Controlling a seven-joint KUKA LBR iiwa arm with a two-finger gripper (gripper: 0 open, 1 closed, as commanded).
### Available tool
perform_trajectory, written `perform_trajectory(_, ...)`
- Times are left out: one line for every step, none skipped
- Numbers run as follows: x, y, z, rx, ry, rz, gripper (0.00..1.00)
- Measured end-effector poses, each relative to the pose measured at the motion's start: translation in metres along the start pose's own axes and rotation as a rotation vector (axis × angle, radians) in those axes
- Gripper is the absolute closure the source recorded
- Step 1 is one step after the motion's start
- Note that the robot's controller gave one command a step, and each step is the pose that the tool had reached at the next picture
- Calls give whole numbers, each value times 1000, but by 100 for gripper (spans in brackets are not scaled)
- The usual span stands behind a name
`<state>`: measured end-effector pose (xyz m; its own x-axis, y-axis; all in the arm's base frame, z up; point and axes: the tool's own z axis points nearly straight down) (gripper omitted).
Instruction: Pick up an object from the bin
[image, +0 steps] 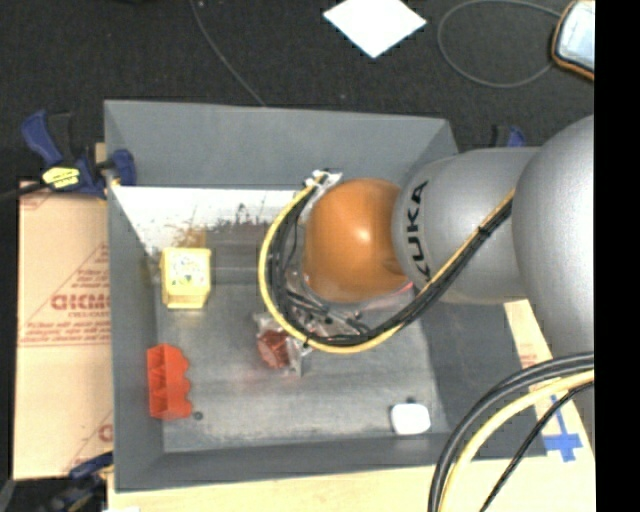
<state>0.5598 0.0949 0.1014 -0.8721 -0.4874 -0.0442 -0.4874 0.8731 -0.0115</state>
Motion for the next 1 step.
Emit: perform_trajectory(-1,-1,-30,1,-2,2,100)
